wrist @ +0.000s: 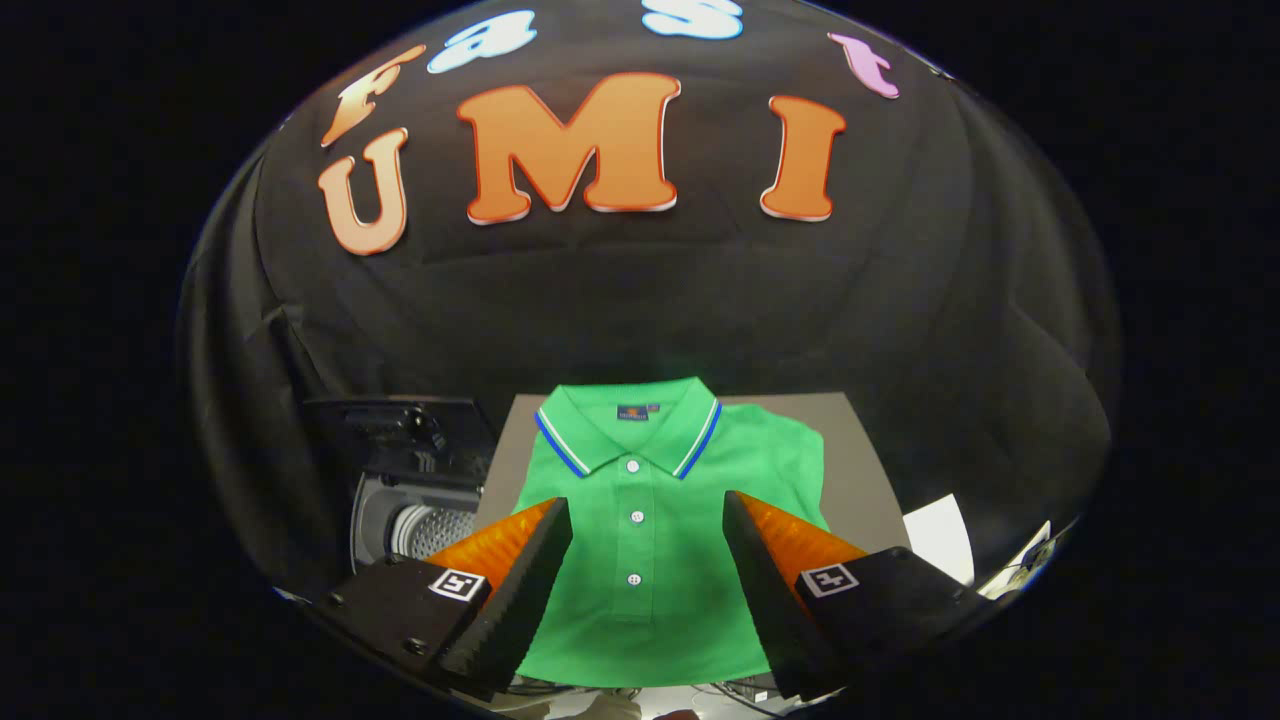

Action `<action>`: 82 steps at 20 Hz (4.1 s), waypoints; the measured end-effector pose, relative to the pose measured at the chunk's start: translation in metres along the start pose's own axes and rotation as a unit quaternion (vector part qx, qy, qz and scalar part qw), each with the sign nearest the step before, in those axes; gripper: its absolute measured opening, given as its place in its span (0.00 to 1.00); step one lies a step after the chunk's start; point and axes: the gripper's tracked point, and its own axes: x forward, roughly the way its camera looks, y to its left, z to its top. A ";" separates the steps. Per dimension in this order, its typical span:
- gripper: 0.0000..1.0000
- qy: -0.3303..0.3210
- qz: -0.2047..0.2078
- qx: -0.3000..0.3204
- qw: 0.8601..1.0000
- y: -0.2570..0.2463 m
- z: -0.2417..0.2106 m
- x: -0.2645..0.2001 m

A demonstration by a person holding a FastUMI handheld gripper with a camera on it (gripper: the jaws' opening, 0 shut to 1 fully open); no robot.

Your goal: Put the clothes into the washing machine and then close the washing machine lid.

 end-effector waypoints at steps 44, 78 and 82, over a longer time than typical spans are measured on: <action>0.08 -0.262 0.122 0.049 0.956 -0.008 -0.023 0.053; 0.08 -0.351 0.189 -0.078 0.914 0.332 -0.034 0.026; 0.08 -0.288 0.197 -0.062 0.935 0.353 -0.062 0.085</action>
